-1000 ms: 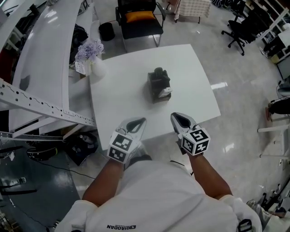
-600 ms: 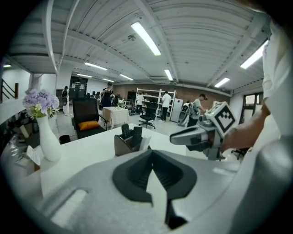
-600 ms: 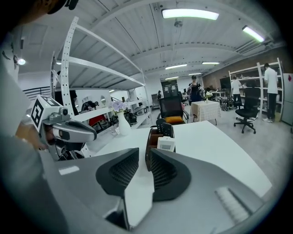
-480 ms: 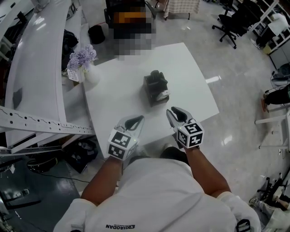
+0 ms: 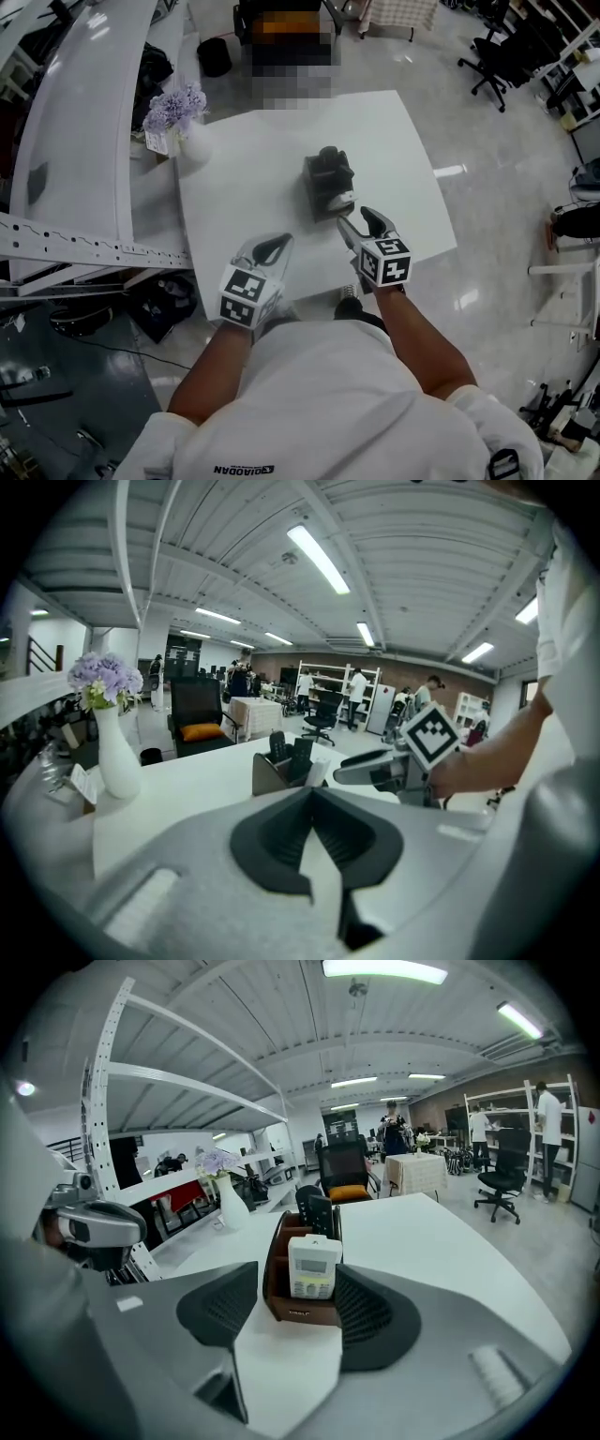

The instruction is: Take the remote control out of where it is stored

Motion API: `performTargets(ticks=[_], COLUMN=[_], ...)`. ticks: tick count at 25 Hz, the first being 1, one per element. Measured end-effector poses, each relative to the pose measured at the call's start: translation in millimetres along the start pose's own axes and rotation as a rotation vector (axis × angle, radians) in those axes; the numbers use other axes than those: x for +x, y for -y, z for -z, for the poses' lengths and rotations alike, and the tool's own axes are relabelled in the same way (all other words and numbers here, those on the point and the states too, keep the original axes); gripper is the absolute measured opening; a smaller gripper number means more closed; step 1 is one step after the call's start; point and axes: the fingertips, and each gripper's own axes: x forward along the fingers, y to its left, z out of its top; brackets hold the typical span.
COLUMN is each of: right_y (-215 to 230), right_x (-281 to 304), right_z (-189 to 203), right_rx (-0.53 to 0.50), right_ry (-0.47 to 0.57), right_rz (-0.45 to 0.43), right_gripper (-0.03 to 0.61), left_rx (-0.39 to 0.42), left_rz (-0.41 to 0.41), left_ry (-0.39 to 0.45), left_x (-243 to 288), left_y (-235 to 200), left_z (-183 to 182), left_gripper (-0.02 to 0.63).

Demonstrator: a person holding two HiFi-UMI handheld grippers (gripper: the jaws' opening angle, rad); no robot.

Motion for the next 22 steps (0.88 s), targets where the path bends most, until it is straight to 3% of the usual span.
performTargets(ticks=[16,22], right_y=[16.3,19.7], right_x=[49.4,52.0], right_z=[-3.6,-7.9], right_rx=[0.039,0.026], right_ry=[-0.042,-0.038], right_rz=[0.001,0.013], right_gripper=[0.293,0.259], left_rx=[-0.028,-0.03], left_rz=[-0.044,-0.055], left_ry=[-0.001,-0.003], left_x=[9.2,6.1], left_y=[-12.0,-16.4], left_z=[-6.0,-4.9], left_gripper=[0.002,0.002])
